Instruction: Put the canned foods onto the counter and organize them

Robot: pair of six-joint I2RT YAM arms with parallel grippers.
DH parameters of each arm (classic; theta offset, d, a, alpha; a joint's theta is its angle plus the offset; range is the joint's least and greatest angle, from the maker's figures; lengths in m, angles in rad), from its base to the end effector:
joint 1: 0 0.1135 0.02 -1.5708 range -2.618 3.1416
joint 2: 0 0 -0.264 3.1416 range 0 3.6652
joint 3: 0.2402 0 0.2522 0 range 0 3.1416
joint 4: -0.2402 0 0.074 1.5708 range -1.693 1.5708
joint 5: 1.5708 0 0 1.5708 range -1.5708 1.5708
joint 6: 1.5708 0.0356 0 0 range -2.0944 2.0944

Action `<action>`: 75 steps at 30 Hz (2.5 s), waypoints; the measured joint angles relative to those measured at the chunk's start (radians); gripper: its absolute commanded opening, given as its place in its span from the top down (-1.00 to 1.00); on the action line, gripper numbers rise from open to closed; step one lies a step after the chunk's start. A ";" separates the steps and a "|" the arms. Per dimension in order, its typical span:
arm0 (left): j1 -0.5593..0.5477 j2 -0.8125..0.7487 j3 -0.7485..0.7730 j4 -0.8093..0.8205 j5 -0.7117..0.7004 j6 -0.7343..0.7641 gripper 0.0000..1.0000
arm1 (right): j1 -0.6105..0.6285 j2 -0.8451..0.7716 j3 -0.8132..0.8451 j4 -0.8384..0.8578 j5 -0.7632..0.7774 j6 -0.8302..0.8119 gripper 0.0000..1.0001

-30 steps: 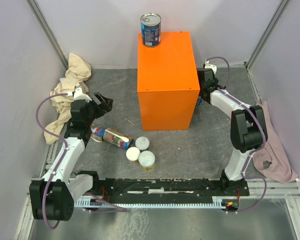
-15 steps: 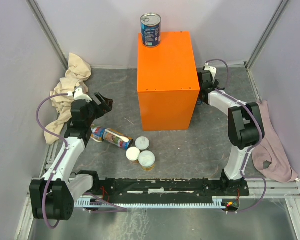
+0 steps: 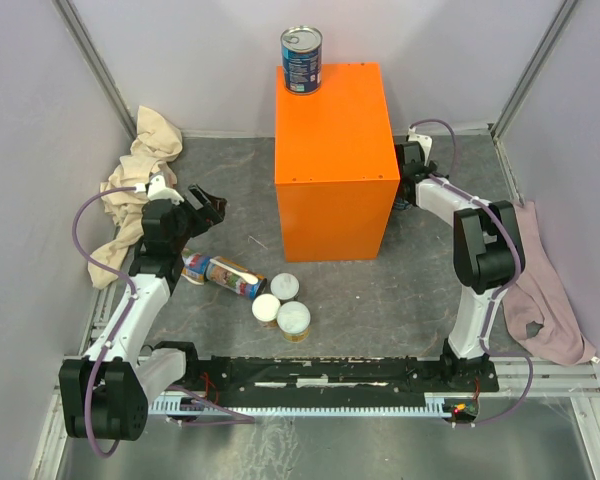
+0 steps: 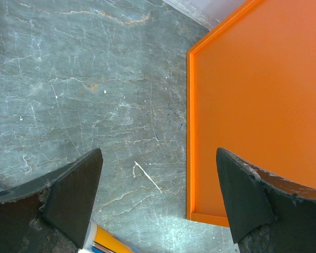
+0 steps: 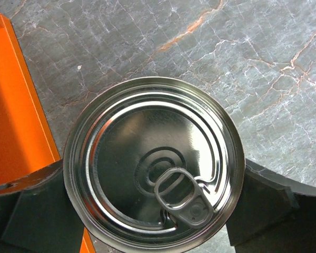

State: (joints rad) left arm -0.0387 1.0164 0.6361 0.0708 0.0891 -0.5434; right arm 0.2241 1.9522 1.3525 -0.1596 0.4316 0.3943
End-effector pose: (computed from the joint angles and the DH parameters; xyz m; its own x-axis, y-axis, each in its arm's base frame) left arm 0.2347 -0.0123 0.2694 -0.3242 -0.5028 -0.8013 -0.0519 0.8552 -0.5157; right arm 0.4240 0.0814 0.1966 -0.5836 0.2249 -0.7803 0.3446 0.9387 0.0128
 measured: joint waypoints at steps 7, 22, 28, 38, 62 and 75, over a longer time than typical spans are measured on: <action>0.000 0.000 0.000 0.005 0.000 0.000 -0.88 | -0.016 0.000 0.001 0.002 -0.026 -0.018 0.67; 0.000 0.000 -0.004 0.009 0.004 0.000 -0.88 | -0.024 -0.109 -0.084 -0.061 -0.048 -0.031 0.98; 0.000 -0.010 -0.005 0.011 0.018 -0.001 -0.88 | -0.024 -0.194 -0.098 -0.097 -0.050 -0.034 0.98; 0.000 -0.029 -0.006 0.014 0.020 -0.001 -0.88 | -0.024 -0.291 -0.115 -0.119 -0.045 -0.042 0.98; 0.000 -0.040 -0.021 0.015 0.027 -0.002 -0.88 | -0.014 -0.677 0.114 -0.309 -0.025 -0.106 0.98; 0.000 -0.044 -0.029 0.022 0.027 -0.002 -0.88 | 0.084 -0.668 0.261 -0.328 -0.091 -0.137 0.98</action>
State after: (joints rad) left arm -0.0387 0.9726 0.6075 0.0925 0.1158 -0.5453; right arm 0.3077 1.2842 1.6131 -0.4873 0.3408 0.2573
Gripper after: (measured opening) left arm 0.942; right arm 0.931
